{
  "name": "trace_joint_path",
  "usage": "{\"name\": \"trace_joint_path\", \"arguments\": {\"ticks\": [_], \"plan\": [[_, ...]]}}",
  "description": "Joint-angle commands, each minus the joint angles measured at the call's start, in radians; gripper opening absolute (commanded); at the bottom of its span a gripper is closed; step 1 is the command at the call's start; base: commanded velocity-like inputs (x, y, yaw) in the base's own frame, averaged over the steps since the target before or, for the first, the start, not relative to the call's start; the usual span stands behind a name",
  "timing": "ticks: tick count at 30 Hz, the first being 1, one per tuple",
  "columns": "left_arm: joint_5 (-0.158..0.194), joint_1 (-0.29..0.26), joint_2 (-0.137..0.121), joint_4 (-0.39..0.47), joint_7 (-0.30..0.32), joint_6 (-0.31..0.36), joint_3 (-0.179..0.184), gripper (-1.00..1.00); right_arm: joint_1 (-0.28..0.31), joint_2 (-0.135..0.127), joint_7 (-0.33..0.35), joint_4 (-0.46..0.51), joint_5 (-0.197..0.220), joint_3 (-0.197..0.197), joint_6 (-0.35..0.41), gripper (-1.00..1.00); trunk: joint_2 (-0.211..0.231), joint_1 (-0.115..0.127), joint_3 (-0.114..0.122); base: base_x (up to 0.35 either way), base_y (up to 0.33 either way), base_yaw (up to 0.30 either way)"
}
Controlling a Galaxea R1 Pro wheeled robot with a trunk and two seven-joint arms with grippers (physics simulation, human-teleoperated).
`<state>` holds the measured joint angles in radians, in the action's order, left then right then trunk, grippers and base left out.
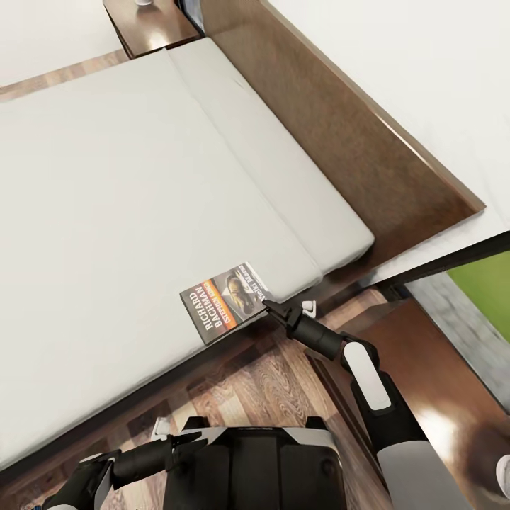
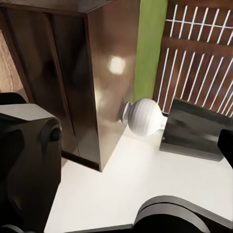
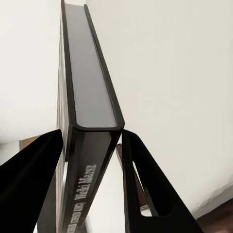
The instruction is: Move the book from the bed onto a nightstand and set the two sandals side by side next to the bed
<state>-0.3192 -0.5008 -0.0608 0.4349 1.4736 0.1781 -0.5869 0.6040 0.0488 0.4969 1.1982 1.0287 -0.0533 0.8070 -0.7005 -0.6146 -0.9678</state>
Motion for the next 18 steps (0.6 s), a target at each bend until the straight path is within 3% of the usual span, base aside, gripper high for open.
{"name": "trace_joint_path", "arguments": {"ticks": [1, 18], "plan": [[-0.011, -0.001, 0.001, 0.001, 0.007, 0.011, -0.008, 1.00, 0.000, 0.000, 0.002, 0.000, 0.001, 0.001, 0.005, -1.00, 0.006, 0.004, 0.003, 0.000, 0.000, 0.099], [-0.011, -0.001, 0.001, 0.001, 0.007, 0.011, -0.008, 1.00, 0.000, 0.000, 0.000, 0.000, 0.001, 0.001, 0.005, -1.00, 0.125, 0.069, 0.056, 0.000, 0.000, 0.269]]}}
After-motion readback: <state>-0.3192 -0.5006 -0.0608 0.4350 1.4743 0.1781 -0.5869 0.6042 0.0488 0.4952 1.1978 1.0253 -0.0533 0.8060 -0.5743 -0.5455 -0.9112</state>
